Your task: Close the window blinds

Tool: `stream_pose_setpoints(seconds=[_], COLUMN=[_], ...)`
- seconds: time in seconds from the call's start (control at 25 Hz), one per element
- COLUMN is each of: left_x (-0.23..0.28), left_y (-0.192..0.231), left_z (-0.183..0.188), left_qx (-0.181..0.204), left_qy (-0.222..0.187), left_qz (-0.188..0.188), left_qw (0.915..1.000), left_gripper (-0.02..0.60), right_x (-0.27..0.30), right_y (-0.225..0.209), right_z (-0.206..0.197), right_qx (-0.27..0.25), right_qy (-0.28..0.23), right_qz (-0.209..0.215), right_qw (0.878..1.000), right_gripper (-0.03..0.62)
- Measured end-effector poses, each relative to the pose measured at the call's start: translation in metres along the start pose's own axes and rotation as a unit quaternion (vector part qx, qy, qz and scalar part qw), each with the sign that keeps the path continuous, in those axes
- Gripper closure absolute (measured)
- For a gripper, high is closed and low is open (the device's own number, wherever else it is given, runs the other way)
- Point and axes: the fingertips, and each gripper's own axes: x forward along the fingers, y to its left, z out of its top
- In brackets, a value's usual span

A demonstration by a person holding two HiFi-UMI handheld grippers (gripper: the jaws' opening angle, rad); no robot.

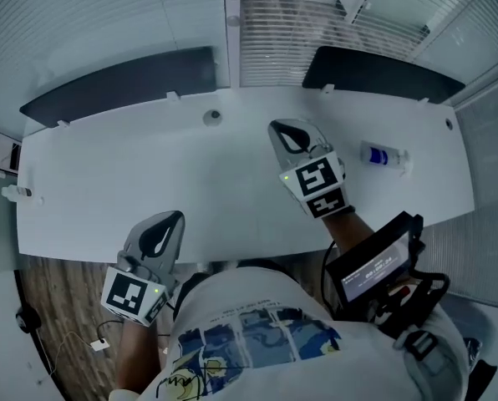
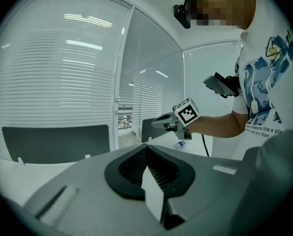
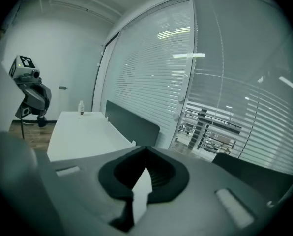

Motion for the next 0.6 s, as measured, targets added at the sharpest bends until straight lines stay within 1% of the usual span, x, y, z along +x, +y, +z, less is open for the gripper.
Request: stream_pose_setpoints(seconds=[0.16,0.24,0.44,0.6], left_x=[0.001,0.000,-0.015,-0.033], left_y=[-0.010,-0.016,-0.021,-0.019], left_z=[0.005,0.005,0.005,-0.002], left_qx=[0.012,0.014,0.015,0.013], left_qy=[-0.004,-0.009,-0.014,-0.016], left_qz=[-0.022,-0.035,-0.057,-0.065], left_qw=[0.9997,0.9992,0.9981,0.9976], left_gripper=[0.575,0.575,0.575,0.575], right_x=[-0.021,-0.032,-0.054,-0.064], right_y=[0.019,0.027,0.048,0.069], right_z=[-0.017,-0.021,-0.015,-0.008], right_qx=[0.024,0.028,0.035,0.036], right_qy=[0.011,0.013,0.005,0.000], right_qz=[0.003,0.000,-0.005,-0.008], right_qw=[1.000,1.000,0.999,0.999], right_gripper=[0.591,0.591,0.591,0.591])
